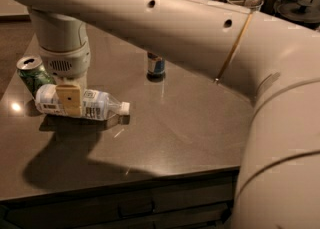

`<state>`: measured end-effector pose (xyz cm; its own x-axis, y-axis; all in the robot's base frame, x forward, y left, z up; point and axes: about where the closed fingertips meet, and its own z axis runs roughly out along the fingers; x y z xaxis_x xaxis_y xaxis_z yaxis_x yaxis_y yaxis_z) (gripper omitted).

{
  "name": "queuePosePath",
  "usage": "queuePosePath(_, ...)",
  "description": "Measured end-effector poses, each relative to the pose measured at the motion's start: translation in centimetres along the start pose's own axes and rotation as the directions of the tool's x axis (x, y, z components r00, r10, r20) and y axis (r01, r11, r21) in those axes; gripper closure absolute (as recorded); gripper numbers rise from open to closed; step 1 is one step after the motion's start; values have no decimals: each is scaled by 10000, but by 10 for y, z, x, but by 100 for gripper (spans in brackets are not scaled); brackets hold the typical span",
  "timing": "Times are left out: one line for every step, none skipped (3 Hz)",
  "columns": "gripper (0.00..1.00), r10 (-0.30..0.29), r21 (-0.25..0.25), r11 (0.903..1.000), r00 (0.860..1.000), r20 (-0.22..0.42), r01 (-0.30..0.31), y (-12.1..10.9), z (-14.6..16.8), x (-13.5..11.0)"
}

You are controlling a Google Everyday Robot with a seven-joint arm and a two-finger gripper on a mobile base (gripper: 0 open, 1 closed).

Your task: Move blue plastic bottle near green can

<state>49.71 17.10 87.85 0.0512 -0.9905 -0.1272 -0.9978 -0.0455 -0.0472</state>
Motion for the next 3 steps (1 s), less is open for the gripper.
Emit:
queuePosePath(12,-13,64,10000,10000,90,12,-1,0,-2)
queuePosePath(0,-20,115,9999,9999,154,18,-1,0,-4)
queuePosePath(0,-20,116,9999,9999,155,18,-1,0,-4)
